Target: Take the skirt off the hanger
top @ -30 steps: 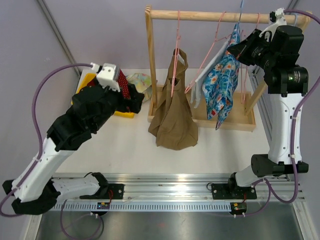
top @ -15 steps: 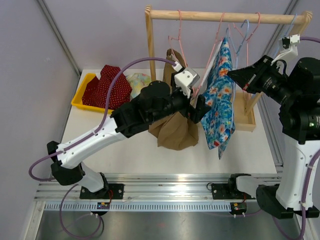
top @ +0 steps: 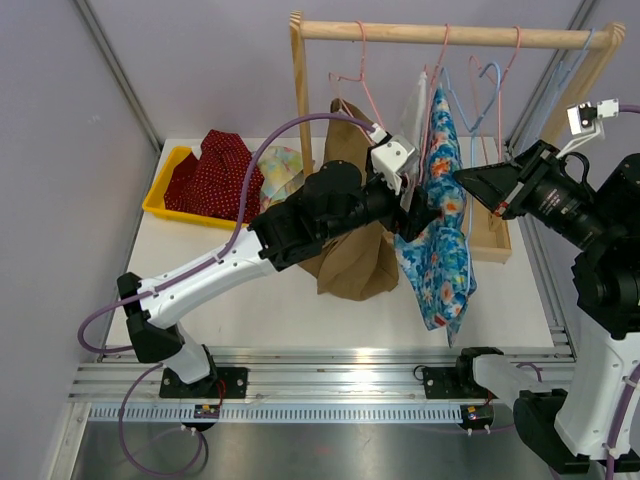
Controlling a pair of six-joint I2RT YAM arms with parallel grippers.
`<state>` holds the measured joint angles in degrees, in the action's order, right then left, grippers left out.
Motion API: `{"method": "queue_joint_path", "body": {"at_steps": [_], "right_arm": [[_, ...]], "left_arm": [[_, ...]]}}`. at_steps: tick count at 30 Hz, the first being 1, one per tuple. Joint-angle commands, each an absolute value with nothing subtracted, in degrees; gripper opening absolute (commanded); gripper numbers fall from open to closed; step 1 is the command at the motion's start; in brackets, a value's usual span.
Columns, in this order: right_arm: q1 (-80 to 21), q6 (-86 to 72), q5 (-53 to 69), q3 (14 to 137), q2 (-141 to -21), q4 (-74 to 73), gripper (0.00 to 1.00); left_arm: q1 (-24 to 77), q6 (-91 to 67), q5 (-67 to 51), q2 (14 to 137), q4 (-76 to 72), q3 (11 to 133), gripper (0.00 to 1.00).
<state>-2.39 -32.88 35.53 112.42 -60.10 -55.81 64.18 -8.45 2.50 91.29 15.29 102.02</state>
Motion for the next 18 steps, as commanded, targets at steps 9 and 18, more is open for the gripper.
{"method": "queue_joint_path", "body": {"at_steps": [9, 18], "right_arm": [[-2.4, -32.7, 35.6, 114.2, -58.7, -53.3, 0.00], [-2.5, -28.9, 27.3, 119.6, -61.8, -56.3, 0.00]], "left_arm": [[64.7, -10.5, 0.4, 88.1, 8.9, 99.7, 0.00], [66.3, -10.7, 8.7, 72.0, 10.2, 81.9, 0.00]]}}
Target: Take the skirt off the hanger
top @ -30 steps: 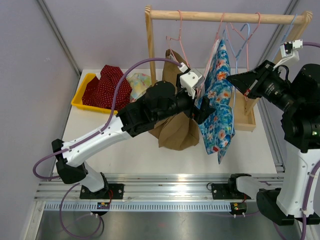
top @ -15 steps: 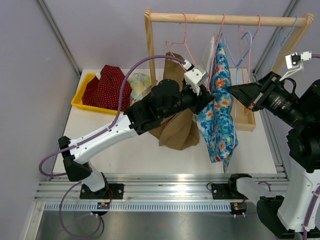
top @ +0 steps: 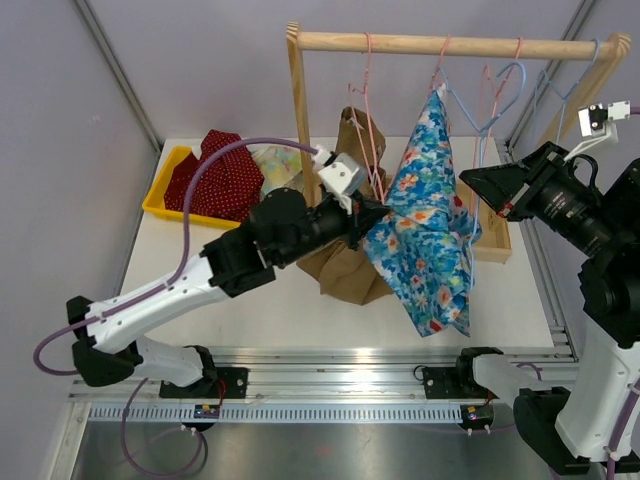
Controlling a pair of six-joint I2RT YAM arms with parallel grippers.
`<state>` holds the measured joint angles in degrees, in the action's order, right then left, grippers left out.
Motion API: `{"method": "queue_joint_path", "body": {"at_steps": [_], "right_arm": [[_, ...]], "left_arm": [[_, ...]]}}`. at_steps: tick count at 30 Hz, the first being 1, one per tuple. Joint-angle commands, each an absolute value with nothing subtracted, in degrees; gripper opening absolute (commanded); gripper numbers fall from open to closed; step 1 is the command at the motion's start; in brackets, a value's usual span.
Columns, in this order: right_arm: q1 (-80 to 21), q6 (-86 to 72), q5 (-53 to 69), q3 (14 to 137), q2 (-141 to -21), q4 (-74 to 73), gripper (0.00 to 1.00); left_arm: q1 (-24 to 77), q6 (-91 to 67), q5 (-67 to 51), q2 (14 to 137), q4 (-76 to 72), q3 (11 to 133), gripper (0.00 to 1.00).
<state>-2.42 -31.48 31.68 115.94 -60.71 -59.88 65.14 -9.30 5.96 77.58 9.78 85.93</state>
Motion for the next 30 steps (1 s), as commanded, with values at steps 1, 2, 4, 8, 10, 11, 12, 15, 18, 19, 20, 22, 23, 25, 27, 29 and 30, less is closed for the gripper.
{"method": "queue_joint_path", "body": {"at_steps": [1, 2, 4, 8, 10, 11, 12, 15, 18, 19, 20, 22, 23, 25, 27, 29, 30], "right_arm": [[-2.5, -28.7, 26.6, 120.1, -62.0, -56.5, 0.00], [-2.4, -28.4, 25.8, 120.7, -62.5, -56.7, 0.00], [-2.4, -27.1, 22.7, 123.7, -64.3, -57.8, 0.00], [-2.4, -26.6, 21.4, 124.8, -65.2, -58.1, 0.00], [-2.4, -26.6, 21.0, 125.2, -65.6, -58.1, 0.00], [-2.5, -26.5, 20.9, 125.2, -65.6, -58.2, 0.00], [-2.5, -26.5, 20.7, 125.1, -65.7, -58.2, 0.00], [-2.4, -26.4, 20.5, 124.4, -65.5, -58.2, 0.00], [-2.5, -26.2, 20.3, 123.8, -65.3, -58.3, 0.00], [-2.4, -26.1, 20.2, 123.8, -65.2, -58.3, 0.00], [-2.5, -25.8, 20.1, 123.8, -65.2, -58.4, 0.00], [-2.5, -25.8, 19.9, 123.7, -65.0, -58.6, 0.00], [-2.5, -25.6, 19.8, 123.8, -65.0, -58.7, 0.00], [-2.5, -25.6, 19.7, 124.0, -65.0, -58.8, 0.00], [-2.5, -25.5, 19.6, 124.0, -64.9, -58.9, 0.00], [-2.5, -25.5, 19.7, 123.8, -64.7, -58.9, 0.00], [-2.5, -25.5, 19.7, 123.8, -64.6, -58.9, 0.00]], "left_arm": [[66.2, -10.9, 9.3, 70.8, 10.5, 80.7, 0.00], [66.2, -11.0, 9.8, 68.5, 10.7, 78.4, 0.00], [66.2, -11.6, 12.5, 64.8, 11.9, 74.9, 0.00], [66.2, -11.9, 14.5, 62.2, 12.5, 73.0, 0.00], [66.2, -12.0, 15.1, 61.4, 12.6, 72.3, 0.00], [66.2, -11.9, 15.3, 61.2, 12.7, 72.3, 0.01], [66.2, -11.8, 15.5, 61.3, 12.7, 72.3, 0.03], [66.2, -11.7, 15.2, 62.3, 12.6, 73.0, 0.26], [66.3, -11.7, 14.6, 64.4, 12.5, 74.7, 0.68], [66.2, -11.7, 14.5, 65.8, 12.6, 75.2, 0.80], [66.2, -11.6, 14.2, 66.4, 12.7, 76.5, 0.91], [66.3, -11.5, 14.0, 67.7, 13.1, 77.8, 0.94], [66.2, -11.5, 13.3, 68.5, 13.3, 79.1, 0.96], [66.3, -11.6, 12.0, 69.3, 12.7, 80.3, 0.98], [66.2, -12.0, 8.1, 70.2, 10.7, 81.8, 0.99], [66.3, -13.4, 2.5, 71.1, 8.4, 82.8, 0.99], [66.2, -14.2, 0.5, 72.3, 5.4, 83.5, 0.99]]}}
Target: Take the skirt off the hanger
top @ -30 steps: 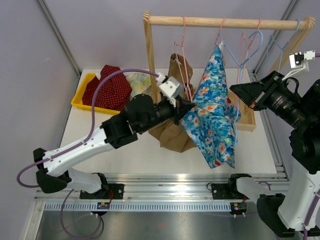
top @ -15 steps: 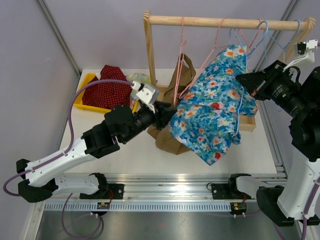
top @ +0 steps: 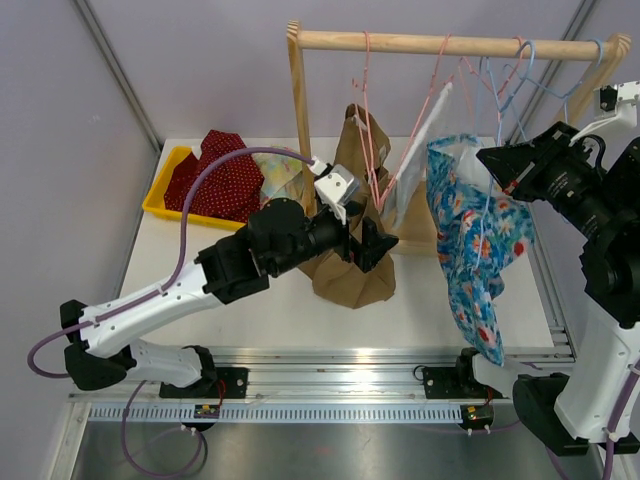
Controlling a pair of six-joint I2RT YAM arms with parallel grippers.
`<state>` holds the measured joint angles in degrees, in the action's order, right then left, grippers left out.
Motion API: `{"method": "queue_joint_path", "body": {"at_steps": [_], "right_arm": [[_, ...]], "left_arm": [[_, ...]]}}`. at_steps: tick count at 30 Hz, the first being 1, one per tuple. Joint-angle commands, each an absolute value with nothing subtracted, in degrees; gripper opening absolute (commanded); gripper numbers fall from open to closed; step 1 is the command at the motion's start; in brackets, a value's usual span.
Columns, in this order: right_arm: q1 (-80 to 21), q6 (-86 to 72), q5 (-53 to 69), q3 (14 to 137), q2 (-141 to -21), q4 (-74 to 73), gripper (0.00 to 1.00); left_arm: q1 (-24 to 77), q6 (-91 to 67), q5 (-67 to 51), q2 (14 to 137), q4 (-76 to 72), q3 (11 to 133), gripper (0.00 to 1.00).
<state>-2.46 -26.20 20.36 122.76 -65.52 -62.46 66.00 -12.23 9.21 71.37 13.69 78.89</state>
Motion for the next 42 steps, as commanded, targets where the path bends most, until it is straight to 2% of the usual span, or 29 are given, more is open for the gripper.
{"method": "queue_joint_path", "body": {"at_steps": [1, 8, 14, 16, 20, 26, 29, 36, 39, 40, 41, 42], "right_arm": [[-2.5, -25.5, 19.7, 123.8, -64.4, -58.9, 0.00], [-2.4, -25.9, 20.3, 124.0, -64.1, -58.8, 0.00], [-2.4, -25.6, 20.1, 124.1, -63.9, -58.9, 0.00], [-2.5, -25.4, 19.6, 124.2, -64.2, -58.9, 0.00], [-2.5, -25.2, 19.2, 124.2, -66.0, -58.6, 0.00], [-2.4, -24.4, 16.5, 122.9, -67.5, -56.2, 0.00], [-2.5, -23.4, 15.2, 123.7, -68.7, -56.8, 0.00], [-2.4, -22.5, 14.8, 124.6, -68.7, -57.7, 0.00], [-2.5, -22.1, 14.9, 125.1, -67.9, -58.4, 0.00], [-2.5, -22.3, 15.5, 125.2, -67.6, -58.2, 0.00], [-2.5, -22.3, 16.1, 125.2, -67.2, -58.2, 0.00], [-2.5, -22.3, 16.7, 125.3, -67.1, -58.1, 0.00]], "left_arm": [[66.2, -15.1, -2.1, 73.2, 4.1, 84.1, 0.99], [69.6, -18.8, -15.2, 84.6, -1.8, 93.2, 0.99], [72.9, -18.4, -17.3, 91.0, 1.6, 99.1, 0.99], [74.3, -17.7, -16.3, 91.2, 3.9, 99.2, 0.99], [78.2, -16.1, -0.9, 91.8, 15.3, 96.3, 0.99], [79.1, -23.6, 12.6, 94.8, 22.3, 87.0, 0.99], [78.8, -27.2, 14.7, 99.9, 23.0, 84.0, 0.99], [76.7, -34.2, 12.2, 115.4, 23.1, 87.8, 0.98], [76.5, -35.0, 9.0, 119.6, 21.0, 88.0, 0.90], [76.4, -35.1, 7.5, 120.2, 19.7, 87.7, 0.83], [76.4, -35.1, 6.9, 121.4, 19.4, 87.5, 0.64], [76.3, -35.3, 6.3, 121.6, 19.2, 87.4, 0.55]]}}
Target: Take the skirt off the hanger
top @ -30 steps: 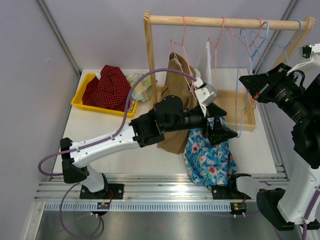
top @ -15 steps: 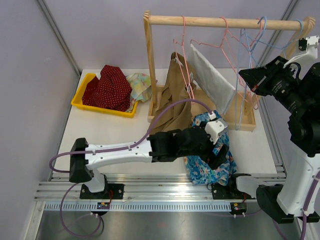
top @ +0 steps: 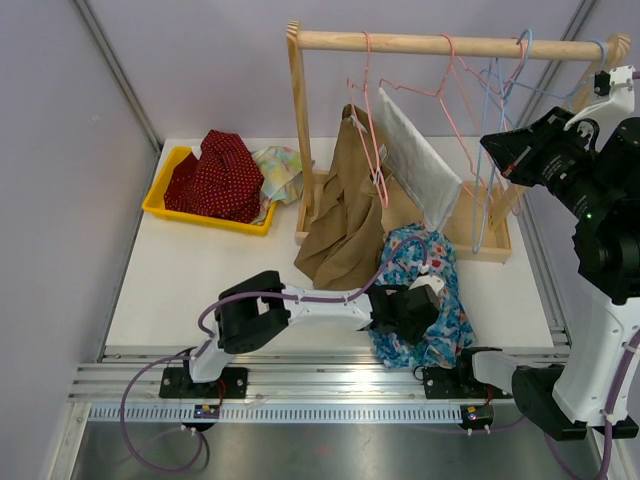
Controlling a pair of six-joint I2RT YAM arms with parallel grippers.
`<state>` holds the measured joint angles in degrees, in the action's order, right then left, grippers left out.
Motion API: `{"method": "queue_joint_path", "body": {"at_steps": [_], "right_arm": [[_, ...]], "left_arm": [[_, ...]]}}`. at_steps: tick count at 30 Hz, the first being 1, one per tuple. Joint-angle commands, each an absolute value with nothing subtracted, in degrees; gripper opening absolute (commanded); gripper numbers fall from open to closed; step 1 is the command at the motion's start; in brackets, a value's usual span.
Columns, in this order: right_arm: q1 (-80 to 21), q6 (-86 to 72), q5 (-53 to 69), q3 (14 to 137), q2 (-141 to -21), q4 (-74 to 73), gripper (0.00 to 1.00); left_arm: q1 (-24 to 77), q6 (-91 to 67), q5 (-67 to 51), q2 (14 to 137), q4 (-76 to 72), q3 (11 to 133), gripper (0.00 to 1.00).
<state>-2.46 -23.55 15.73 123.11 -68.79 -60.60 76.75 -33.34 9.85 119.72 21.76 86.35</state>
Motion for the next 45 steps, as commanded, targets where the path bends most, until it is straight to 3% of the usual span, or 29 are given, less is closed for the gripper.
{"method": "queue_joint_path", "body": {"at_steps": [1, 2, 4, 5, 11, 17, 29, 39, 45], "right_arm": [[-2.4, -22.4, 18.1, 125.9, -67.0, -58.3, 0.00], [-2.4, -22.6, 19.1, 126.1, -66.8, -58.4, 0.00], [-2.4, -23.2, 21.9, 126.1, -66.5, -58.6, 0.00], [-2.4, -23.4, 22.5, 125.9, -66.1, -58.6, 0.00], [-2.5, -22.2, 21.5, 123.1, -66.8, -60.1, 0.00], [-2.5, -20.2, 18.2, 123.7, -70.2, -59.6, 0.00], [-2.4, -18.6, 15.3, 129.8, -82.2, -56.1, 0.00], [-1.1, -21.7, 17.0, 128.2, -87.4, -49.6, 0.00], [-0.6, -22.0, 17.3, 119.1, -82.9, -47.6, 0.00]], "left_arm": [[76.3, -35.5, 5.9, 122.2, 19.2, 87.3, 0.48], [76.2, -35.7, 5.5, 122.7, 19.2, 86.9, 0.24], [76.3, -36.1, 5.6, 122.5, 19.2, 86.0, 0.03], [76.3, -36.3, 5.7, 122.0, 19.2, 84.7, 0.00], [77.3, -37.6, 10.1, 113.5, 19.9, 76.8, 0.00], [83.9, -39.8, 23.8, 96.0, 33.1, 73.6, 0.00], [87.9, -50.5, 44.0, 71.5, 70.7, 84.9, 0.00], [86.9, -48.4, 53.5, 75.0, 88.1, 102.6, 0.00], [78.7, -37.7, 54.6, 76.1, 86.1, 114.3, 0.00]]}}
